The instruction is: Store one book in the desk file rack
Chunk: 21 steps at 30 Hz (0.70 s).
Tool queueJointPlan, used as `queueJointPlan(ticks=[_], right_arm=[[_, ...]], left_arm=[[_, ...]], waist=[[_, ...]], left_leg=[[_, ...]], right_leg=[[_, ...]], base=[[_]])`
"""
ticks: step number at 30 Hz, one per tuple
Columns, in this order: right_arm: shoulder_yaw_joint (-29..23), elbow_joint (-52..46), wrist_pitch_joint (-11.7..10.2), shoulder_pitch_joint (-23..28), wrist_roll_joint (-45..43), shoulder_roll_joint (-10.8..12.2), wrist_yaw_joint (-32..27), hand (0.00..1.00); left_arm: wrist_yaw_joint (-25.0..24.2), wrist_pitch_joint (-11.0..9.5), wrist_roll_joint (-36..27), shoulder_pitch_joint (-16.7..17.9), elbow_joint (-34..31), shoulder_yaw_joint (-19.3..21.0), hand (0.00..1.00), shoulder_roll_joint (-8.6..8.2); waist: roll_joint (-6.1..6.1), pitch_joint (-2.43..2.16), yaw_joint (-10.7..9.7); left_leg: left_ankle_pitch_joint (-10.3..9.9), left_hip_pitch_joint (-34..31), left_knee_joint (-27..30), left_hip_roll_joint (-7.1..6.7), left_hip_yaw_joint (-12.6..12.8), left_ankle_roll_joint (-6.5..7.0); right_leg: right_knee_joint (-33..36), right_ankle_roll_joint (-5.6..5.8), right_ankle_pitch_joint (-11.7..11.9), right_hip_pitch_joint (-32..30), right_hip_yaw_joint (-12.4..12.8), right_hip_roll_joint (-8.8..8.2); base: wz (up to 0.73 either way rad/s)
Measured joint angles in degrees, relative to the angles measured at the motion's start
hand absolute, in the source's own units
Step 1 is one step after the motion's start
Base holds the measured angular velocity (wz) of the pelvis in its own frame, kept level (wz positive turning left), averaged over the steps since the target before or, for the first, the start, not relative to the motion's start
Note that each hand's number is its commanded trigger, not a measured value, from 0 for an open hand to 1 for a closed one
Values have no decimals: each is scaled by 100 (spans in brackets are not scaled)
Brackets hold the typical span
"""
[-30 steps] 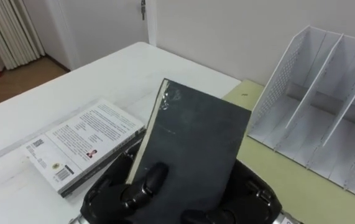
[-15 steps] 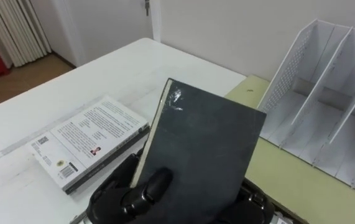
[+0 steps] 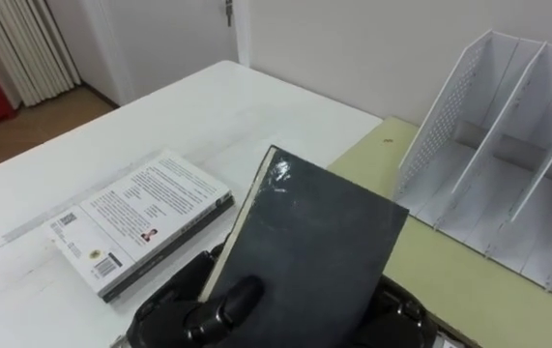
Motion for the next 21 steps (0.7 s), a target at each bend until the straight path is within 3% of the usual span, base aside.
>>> queueJointPlan(ticks=[9, 21], right_arm=[[-20, 3, 128, 1, 2, -43, 136, 0], [-67, -3, 194, 10, 48, -78, 224, 0]], left_arm=[[-231, 126, 0, -26, 140, 75, 100, 236], [-265, 215, 0, -26, 227, 337, 100, 244]], waist=[[-26, 28, 15], [18, 19, 104]], left_leg=[[0, 3, -5, 2, 6, 0], [-4, -10, -3, 6, 9, -3]], right_leg=[[2, 0, 0, -7, 8, 1], [-16, -1, 0, -6, 6, 2]], base=[[0], [0]])
